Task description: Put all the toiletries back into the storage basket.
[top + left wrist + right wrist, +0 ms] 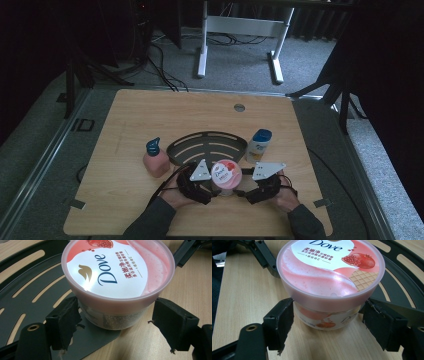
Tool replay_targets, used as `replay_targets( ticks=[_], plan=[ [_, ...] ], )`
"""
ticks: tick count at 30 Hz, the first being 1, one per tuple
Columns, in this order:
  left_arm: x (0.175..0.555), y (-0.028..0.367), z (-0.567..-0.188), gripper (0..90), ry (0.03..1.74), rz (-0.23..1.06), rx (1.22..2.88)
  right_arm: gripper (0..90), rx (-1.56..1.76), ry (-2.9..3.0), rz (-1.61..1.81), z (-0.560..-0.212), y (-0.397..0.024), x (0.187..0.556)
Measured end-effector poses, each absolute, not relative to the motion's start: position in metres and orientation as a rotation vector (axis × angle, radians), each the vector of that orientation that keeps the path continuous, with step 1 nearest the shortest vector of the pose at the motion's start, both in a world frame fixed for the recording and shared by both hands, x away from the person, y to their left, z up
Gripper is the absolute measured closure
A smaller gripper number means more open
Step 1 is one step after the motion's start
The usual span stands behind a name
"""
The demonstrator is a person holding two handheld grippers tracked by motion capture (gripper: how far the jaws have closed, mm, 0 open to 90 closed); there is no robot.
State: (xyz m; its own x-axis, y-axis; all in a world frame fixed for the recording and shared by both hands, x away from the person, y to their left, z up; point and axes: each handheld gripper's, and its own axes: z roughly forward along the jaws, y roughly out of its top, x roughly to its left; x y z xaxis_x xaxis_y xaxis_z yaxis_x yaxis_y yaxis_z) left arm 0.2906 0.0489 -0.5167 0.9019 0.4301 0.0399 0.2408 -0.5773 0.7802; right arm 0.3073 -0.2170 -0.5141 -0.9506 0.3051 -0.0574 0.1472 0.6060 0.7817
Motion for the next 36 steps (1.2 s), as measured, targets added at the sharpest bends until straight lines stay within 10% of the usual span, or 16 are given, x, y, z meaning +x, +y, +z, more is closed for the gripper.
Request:
replay_targets(
  ticks=[36],
  plan=[
    [0.305, 0.062, -0.514, 21.8, 0.54, 0.32, 2.203, 24.7, 0.36, 2.64, 1.269, -0.513, -0.199, 0.33]
  ],
)
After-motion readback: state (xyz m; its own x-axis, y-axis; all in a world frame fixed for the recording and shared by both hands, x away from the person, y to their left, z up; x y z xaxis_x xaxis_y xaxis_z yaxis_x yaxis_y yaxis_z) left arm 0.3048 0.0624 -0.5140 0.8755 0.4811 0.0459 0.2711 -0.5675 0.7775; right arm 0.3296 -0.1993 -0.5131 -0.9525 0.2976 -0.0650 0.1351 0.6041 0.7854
